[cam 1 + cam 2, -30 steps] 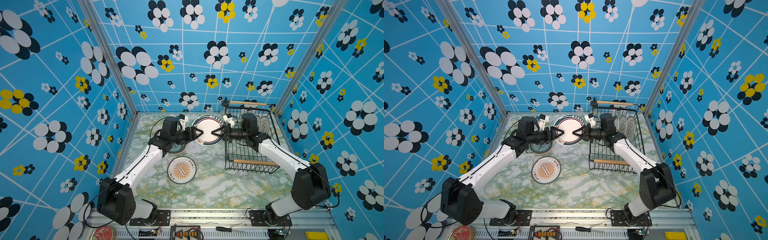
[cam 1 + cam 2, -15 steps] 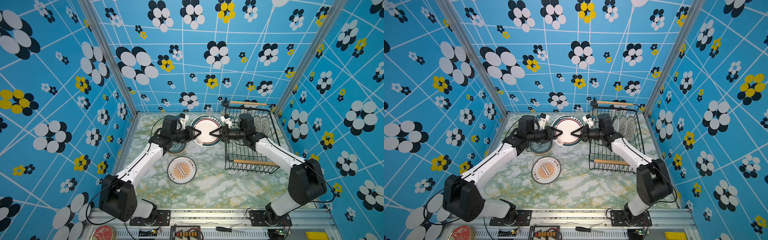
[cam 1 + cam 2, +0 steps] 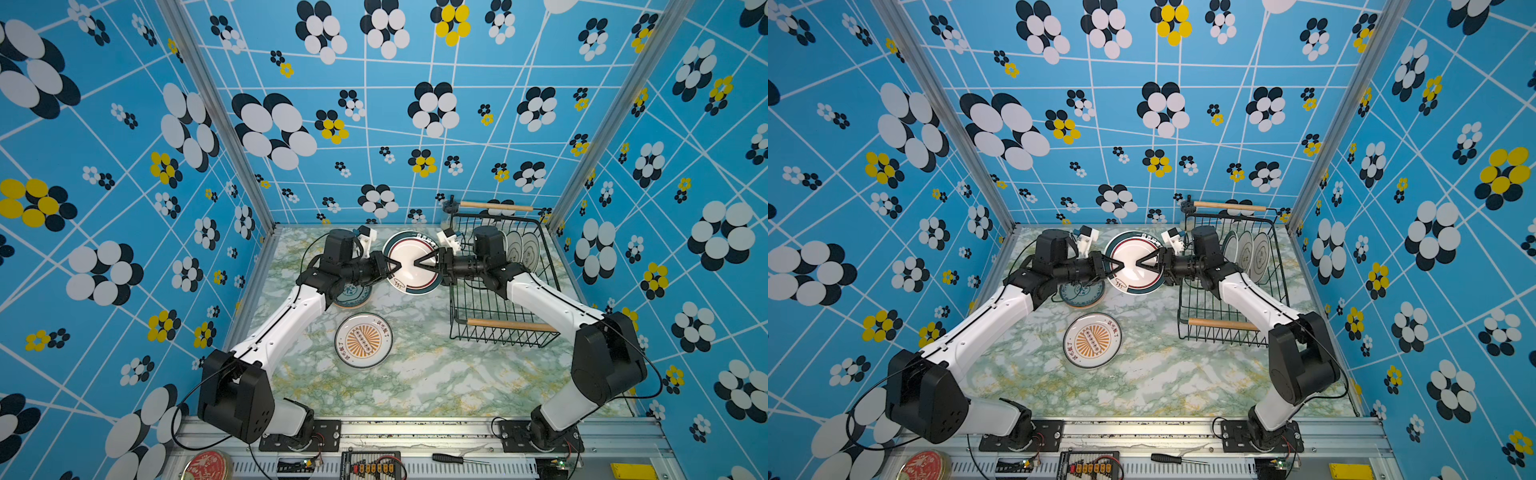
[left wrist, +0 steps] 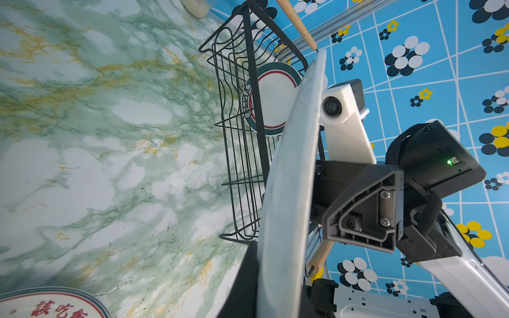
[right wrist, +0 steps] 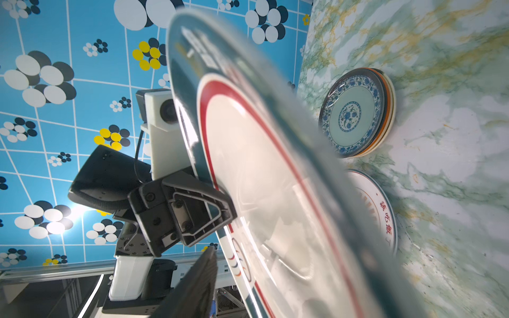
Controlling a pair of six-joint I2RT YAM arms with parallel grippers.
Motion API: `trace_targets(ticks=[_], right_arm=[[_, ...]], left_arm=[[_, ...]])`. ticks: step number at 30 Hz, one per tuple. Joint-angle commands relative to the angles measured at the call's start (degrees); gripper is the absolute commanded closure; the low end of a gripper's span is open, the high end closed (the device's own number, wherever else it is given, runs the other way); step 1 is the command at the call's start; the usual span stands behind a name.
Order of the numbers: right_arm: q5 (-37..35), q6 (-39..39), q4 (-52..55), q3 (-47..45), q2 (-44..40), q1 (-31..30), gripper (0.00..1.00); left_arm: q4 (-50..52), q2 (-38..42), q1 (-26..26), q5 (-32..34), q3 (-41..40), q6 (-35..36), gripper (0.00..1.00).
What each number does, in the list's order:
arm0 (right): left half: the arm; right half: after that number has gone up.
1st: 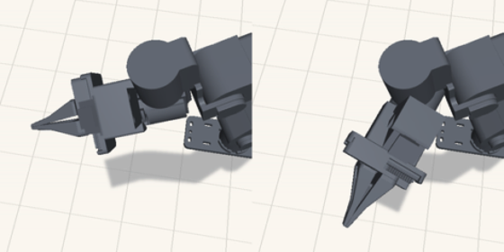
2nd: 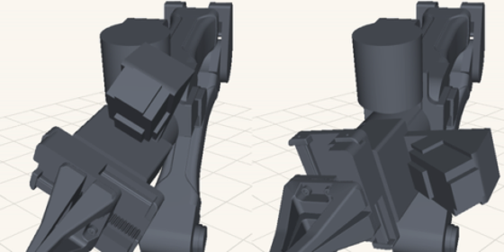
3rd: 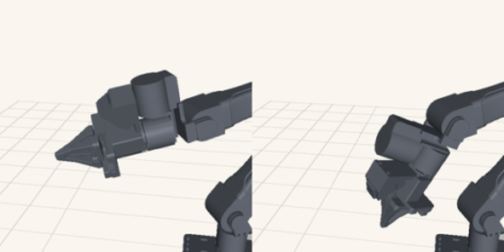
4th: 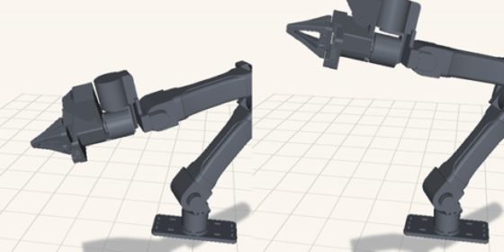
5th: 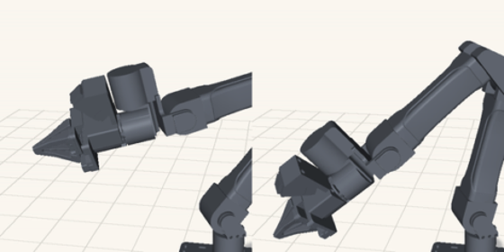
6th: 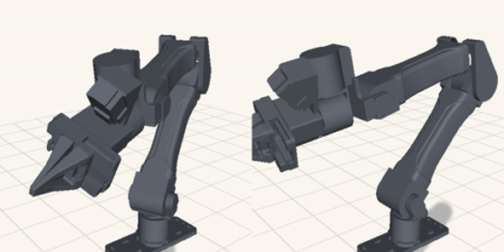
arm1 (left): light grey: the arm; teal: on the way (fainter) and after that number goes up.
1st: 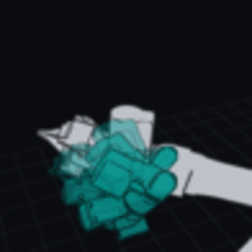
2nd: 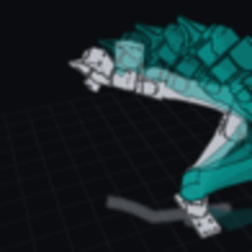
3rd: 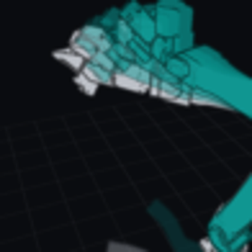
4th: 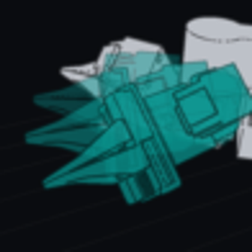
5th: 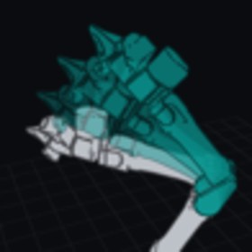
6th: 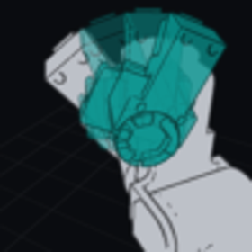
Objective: Unload the plates from the dish rack
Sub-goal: Place the plate on the plate.
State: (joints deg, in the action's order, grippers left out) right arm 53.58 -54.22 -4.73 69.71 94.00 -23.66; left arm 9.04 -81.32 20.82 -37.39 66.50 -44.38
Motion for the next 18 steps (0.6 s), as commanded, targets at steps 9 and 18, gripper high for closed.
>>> trace_targets(ticks=[9,18], right_arm=[[-4.25,10.82,12.69,7.61,0.14,-0.6,0.15],[-21.97,27.09,39.32,17.21,-1.94,-0.64,0.01]], left_arm=[[7.59,5.11,-3.74,1.46,0.59,0.21,1.0],[19.6,11.85,-7.78,3.43,-0.62,-1.28,1.0]])
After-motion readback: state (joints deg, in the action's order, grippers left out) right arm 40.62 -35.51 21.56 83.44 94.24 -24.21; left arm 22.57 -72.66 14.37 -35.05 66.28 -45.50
